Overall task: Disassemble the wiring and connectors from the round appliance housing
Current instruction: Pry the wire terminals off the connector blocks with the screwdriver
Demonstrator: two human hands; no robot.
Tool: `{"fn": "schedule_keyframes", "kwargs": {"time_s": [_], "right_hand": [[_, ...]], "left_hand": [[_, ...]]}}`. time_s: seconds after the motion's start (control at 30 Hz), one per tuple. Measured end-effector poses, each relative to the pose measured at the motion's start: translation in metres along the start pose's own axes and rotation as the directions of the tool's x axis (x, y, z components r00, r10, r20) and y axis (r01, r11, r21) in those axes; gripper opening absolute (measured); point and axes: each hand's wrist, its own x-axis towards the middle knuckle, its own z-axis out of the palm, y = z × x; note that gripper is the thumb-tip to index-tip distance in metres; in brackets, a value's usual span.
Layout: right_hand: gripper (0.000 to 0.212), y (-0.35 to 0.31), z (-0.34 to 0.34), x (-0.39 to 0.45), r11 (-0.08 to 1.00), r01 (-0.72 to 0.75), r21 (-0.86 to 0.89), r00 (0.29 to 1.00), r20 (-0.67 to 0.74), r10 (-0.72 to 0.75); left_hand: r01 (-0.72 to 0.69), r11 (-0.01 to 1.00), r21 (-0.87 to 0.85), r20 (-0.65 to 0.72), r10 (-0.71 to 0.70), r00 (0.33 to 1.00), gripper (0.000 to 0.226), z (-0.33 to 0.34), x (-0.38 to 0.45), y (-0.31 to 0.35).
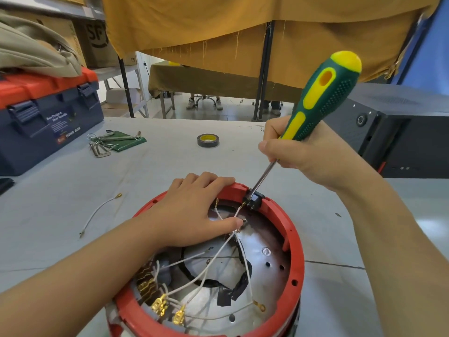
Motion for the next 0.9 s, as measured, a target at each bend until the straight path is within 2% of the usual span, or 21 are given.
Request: {"fn": "schedule_keyframes", "kwargs": {"time_s": [0.17,0.33,0.43,0.6,0.83,0.9], "right_hand": [[0.036,-0.007,0.005,0.001,0.996,0.053,-0.075,0.997,0.058,-0.049],[0.035,-0.007,0.008,0.000,0.995,0.056,-0.083,0.997,0.052,-0.052],[0.024,0.000,0.006,-0.003,1.000,0.021,-0.008,1.000,-0.023,-0.021],[0.024,0.018,0.001,-0.009,0.970,-0.013,0.243,0.987,-0.154,0.052],[0.028,0.025,0.002,-0.014,0.964,0.008,0.267,0.984,-0.176,0.040],[0.028,0.027,0.002,-0.016,0.951,0.001,0.310,0.973,-0.222,0.071]], "left_hand": [[-0.009,1.000,0.001,-0.004,0.009,1.000,0.080,0.000,0.000,0.000],[-0.020,1.000,-0.022,-0.007,0.019,1.000,0.081,-0.001,0.000,0.000],[-0.022,0.999,-0.024,0.000,0.022,1.000,0.080,-0.001,0.001,0.000],[-0.022,0.999,-0.028,0.005,0.022,1.000,0.081,-0.001,0.002,-0.001],[-0.014,1.000,-0.019,0.007,0.014,1.000,0.079,-0.001,0.002,0.000],[-0.017,1.000,-0.021,0.002,0.017,1.000,0.078,-0.002,0.002,0.000]]}}
